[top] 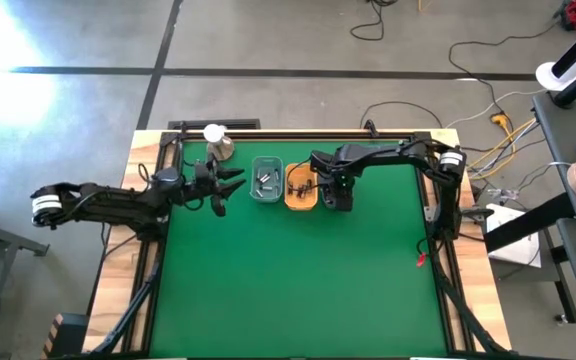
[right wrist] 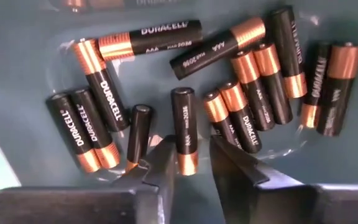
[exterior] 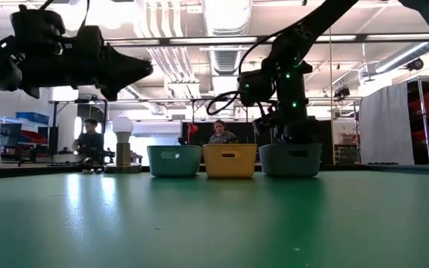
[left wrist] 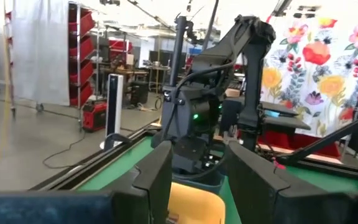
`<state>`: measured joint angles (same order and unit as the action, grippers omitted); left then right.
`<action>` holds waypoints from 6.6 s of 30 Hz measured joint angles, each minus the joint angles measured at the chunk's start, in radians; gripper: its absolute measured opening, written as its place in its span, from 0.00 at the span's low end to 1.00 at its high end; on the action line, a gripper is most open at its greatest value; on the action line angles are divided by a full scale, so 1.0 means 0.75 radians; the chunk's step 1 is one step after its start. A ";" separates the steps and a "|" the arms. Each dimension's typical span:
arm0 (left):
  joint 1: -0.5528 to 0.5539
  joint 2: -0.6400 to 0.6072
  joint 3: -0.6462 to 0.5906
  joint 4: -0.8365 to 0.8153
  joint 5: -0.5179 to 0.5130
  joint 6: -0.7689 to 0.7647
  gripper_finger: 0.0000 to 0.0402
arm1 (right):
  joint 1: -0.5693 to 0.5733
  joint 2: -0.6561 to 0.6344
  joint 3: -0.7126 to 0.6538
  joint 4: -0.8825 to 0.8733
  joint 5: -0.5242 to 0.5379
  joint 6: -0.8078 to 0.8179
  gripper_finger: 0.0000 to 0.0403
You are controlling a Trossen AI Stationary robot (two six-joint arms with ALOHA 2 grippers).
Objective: Sort batteries
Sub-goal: Put the small black battery into the blue bin
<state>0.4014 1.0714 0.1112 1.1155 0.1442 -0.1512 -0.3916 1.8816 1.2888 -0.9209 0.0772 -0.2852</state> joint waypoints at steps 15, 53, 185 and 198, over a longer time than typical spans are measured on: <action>0.027 -0.100 0.537 -2.055 -0.846 -0.576 0.34 | 0.013 -0.315 0.035 -0.054 0.002 -0.016 0.40; 0.428 0.560 0.557 -1.913 -1.111 -1.314 0.38 | 0.238 -1.075 -0.621 0.587 0.003 0.232 0.52; -0.685 0.679 0.603 0.220 -0.794 0.297 0.26 | 0.391 -0.546 -0.574 2.125 -0.379 0.530 0.07; -0.656 0.323 0.596 -0.631 -1.070 0.106 0.57 | 0.163 -0.753 -0.576 1.221 -0.163 0.386 0.07</action>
<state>-0.0907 1.3139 0.5583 0.6421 -0.6584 -0.0715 -0.2691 1.3168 0.8569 -0.0054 -0.0447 0.0045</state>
